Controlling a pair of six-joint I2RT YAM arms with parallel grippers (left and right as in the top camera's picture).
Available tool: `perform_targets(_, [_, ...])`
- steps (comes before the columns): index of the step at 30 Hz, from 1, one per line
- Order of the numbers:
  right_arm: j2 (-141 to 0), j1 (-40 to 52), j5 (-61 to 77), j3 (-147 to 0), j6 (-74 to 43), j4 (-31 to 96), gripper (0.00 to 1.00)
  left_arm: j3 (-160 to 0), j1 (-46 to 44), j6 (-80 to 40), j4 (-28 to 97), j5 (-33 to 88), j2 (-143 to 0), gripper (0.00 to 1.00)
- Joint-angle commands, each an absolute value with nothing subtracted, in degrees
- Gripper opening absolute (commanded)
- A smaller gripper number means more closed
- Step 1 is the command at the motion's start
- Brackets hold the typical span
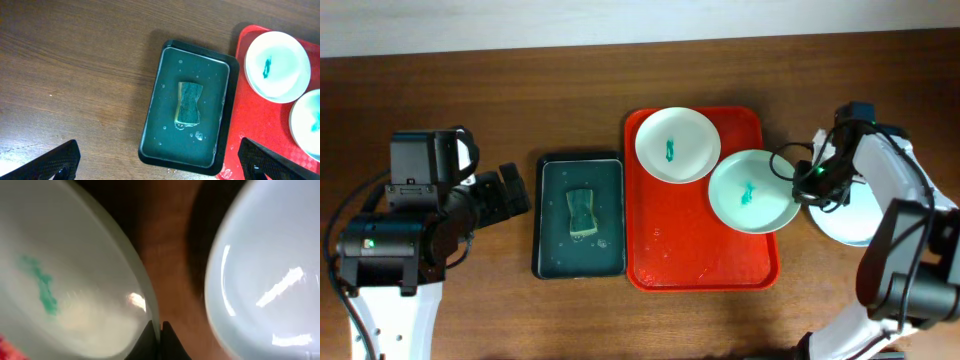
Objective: Clean dirty plates on tray and stack at the side
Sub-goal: 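Grasp the mint green plate rim with the right gripper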
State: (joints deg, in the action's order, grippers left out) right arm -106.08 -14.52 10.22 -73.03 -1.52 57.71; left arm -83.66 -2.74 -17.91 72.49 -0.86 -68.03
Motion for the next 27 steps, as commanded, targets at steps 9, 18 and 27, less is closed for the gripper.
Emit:
perform_targets(9, [-90.70,-3.27,14.20,-65.78,-13.67,67.51,0.04,-84.33,-2.44,-17.04,72.36,-1.26,-67.75,0.99])
perform_targets(18, [-90.56,8.03,11.77,-47.92,-29.04,42.63,0.09,-84.33,-2.44,-17.04,72.36,-1.26,-67.75,0.99])
perform_targets(27, [-75.61,8.62,9.89,-54.22,-15.79,50.39,0.33,-84.31,-2.44,-17.32,73.21,3.92,-67.75,0.99])
